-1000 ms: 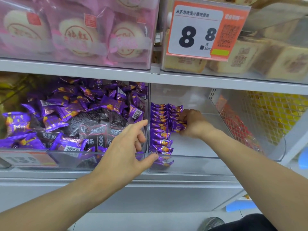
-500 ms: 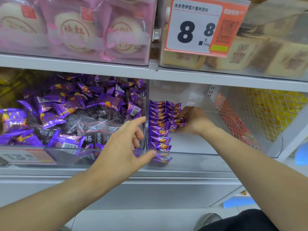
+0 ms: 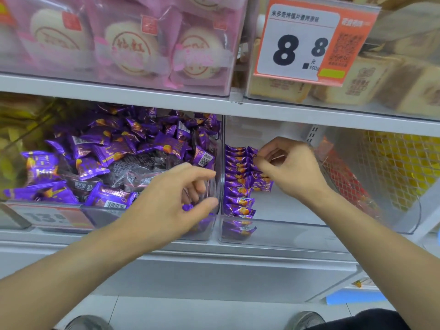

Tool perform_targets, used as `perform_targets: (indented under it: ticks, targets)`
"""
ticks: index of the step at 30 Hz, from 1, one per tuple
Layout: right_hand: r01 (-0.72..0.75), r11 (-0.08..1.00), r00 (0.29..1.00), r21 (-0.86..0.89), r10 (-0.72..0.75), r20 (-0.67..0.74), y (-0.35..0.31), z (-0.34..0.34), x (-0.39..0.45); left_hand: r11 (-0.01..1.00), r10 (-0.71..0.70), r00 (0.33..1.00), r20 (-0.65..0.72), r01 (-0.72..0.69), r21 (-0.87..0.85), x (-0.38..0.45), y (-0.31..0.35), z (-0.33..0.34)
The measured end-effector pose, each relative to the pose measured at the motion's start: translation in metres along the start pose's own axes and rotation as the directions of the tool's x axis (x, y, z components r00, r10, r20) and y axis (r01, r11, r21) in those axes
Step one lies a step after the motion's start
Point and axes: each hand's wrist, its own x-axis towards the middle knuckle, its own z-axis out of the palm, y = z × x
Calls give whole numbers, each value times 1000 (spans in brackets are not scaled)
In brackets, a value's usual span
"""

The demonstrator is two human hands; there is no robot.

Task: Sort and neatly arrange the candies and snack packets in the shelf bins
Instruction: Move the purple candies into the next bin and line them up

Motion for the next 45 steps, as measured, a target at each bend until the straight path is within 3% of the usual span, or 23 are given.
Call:
perform_targets:
  ticks: [3,5,7,10,13,23,27,31,33,36,38,41,45]
  targets:
    - [229,962,968,149,-240,66,-54,11,-19,977,-2,997,-82,19,214,3,-14,-41]
    - [384,916,906,120,-399,145,-75,25,-18,917,-76,994,-79,101,387,2,-32,-62]
    - [465,886,854,-1,-448,266,-87,42,-5,859,-159,986,-52,164,485,-2,-49,-74]
    - [470,821,849,-325,-319,422,-89,65,20,853,-188,982,28,149,500,-9,-59,-78]
    - [411,765,874,-496,-174,454,-90,78,34,859,-167,986,23,134,495,-14,-61,-86]
    - [279,799,908,-533,-38,418,-94,91,44,878,-309,948,72,256,404,-22,-61,-102]
    - [209,914,950,-347,-106,292,-93,84,33,844,-364,926,102,281,456,-15,-59,-100]
    - [196,980,962,19,-196,193,-115,66,8,828,-336,940,63,262,496,-12,-57,-98]
    - [157,980,967,121,-178,184,-119,62,-5,838,-280,960,-31,260,480,-12,-52,-99]
    - [-1,964,978,265,-54,203,-117,62,-18,902,-251,958,-135,282,325,-14,-40,-97]
    - [-177,862,967,474,63,247,-118,59,-28,940,-279,951,-135,299,162,-16,-33,-92]
    - [-428,601,902,675,243,356,-123,51,-38,923,-364,924,-116,342,-174,-17,-23,-82]
    - [-505,443,863,741,266,430,-120,33,-47,771,-420,908,3,358,-526,-17,-7,-66]
